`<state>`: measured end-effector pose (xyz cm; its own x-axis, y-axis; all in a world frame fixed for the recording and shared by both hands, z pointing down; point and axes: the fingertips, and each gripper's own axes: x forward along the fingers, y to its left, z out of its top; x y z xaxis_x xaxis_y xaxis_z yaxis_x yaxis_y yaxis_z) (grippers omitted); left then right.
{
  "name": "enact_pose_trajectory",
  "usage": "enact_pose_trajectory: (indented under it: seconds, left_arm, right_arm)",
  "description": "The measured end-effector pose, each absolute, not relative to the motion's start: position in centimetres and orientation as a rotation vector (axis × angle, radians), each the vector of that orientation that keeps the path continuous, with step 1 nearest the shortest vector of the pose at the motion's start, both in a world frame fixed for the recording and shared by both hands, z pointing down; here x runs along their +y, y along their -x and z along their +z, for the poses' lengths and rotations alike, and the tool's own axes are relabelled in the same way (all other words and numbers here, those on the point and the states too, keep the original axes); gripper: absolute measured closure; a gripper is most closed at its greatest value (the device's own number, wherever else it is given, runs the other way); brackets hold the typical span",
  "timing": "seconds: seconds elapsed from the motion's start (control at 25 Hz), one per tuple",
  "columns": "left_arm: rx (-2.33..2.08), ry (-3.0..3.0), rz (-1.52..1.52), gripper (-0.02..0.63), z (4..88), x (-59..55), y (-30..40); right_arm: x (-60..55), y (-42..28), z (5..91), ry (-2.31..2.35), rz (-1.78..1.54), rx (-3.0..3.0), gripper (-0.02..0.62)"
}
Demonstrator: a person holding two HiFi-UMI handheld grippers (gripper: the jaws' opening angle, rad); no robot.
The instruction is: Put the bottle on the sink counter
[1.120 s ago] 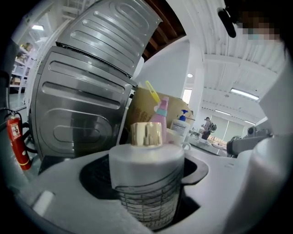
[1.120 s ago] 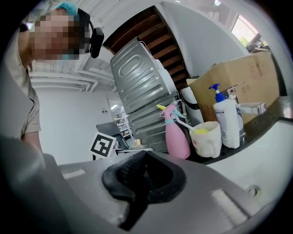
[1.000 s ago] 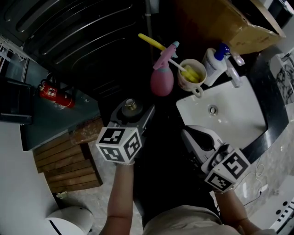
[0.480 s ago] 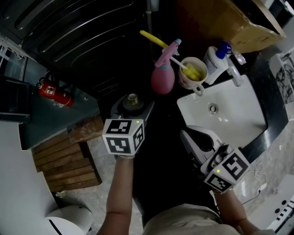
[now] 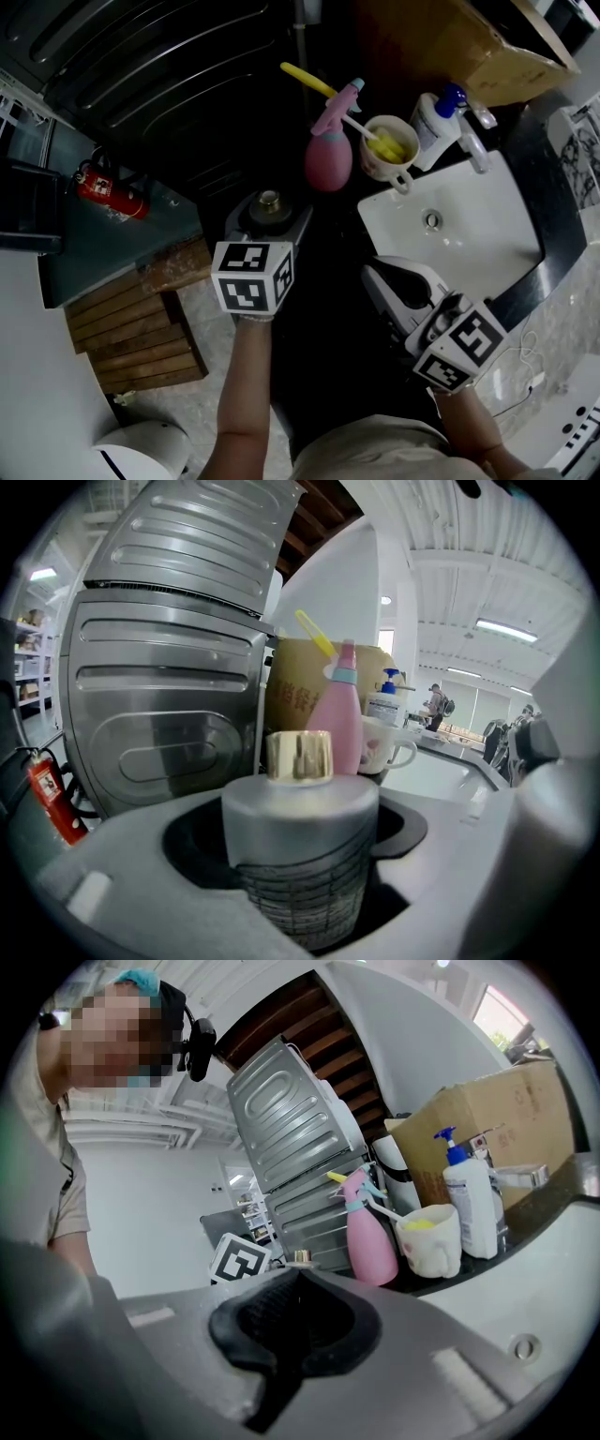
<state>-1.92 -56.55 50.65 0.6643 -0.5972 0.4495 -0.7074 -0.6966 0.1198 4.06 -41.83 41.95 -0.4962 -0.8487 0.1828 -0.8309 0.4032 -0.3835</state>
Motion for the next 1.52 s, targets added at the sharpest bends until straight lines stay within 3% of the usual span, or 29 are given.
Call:
enact_pose_trajectory:
  seconds: [0.6, 1.52]
  left_arm:
    - [-1.029, -2.681, 0.642, 0.255, 51.1, -55.9, 1.7]
    - [-1.126, -2.67, 0.283, 0.254, 44.7, -51.2, 6.7]
  right_arm:
    - [-41.0, -3.2, 42.4, 1.523, -0.696, 2.64, 0.592]
    - [-37.8, -2.6, 38.8, 1.534, -0.569, 2.652, 0.592]
